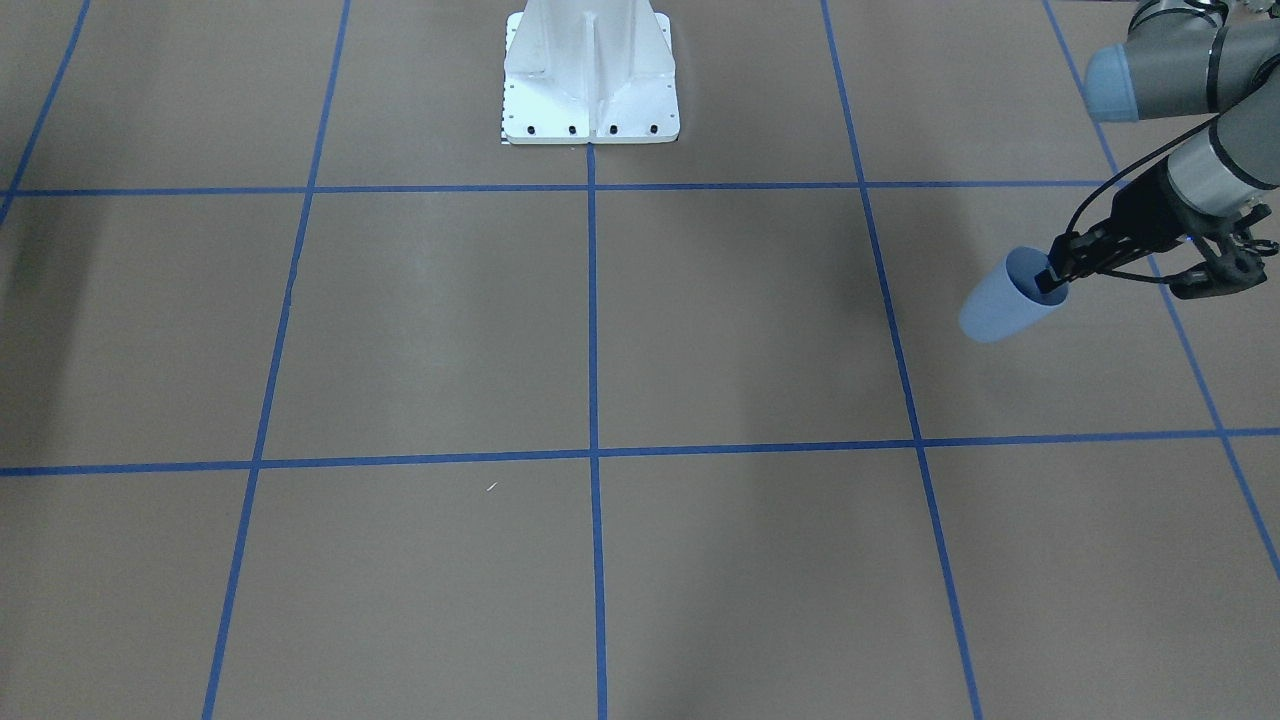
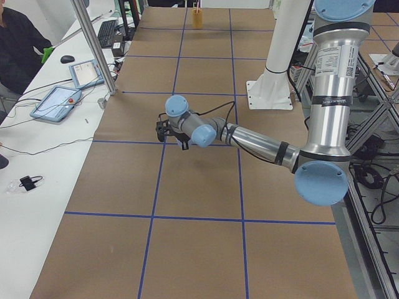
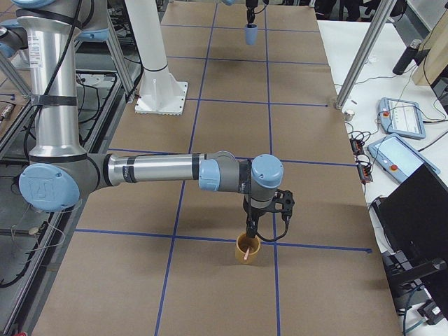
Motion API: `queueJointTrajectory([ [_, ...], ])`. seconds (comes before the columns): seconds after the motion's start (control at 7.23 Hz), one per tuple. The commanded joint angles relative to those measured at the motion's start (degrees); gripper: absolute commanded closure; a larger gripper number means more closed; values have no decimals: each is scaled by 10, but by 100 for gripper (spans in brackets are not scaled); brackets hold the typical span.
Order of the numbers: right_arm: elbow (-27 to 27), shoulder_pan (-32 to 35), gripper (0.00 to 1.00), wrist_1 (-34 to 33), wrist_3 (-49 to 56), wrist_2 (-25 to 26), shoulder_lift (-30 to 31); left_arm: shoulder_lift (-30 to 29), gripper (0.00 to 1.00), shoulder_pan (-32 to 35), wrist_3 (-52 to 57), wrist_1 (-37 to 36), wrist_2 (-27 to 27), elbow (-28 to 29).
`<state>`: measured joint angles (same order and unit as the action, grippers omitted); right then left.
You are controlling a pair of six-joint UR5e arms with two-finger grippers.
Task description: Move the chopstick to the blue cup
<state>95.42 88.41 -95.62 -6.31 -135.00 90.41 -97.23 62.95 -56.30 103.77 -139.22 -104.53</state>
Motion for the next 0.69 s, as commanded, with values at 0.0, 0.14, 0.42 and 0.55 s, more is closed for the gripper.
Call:
queueJointTrajectory([
  [0.0, 23, -1, 0, -1, -2, -23, 2, -173, 100, -36, -77, -174, 26, -1],
  [0.14, 25, -1, 0, -1, -2, -26, 2, -239, 100, -91, -142, -218, 56, 3],
  [0.42, 42, -2, 0, -3, -4, -24, -7, -339, 100, -190, -264, -219, 122, 48],
  [0.55, 41, -3, 0, -4, -4, -23, -14, -390, 100, -207, -305, -216, 140, 90],
])
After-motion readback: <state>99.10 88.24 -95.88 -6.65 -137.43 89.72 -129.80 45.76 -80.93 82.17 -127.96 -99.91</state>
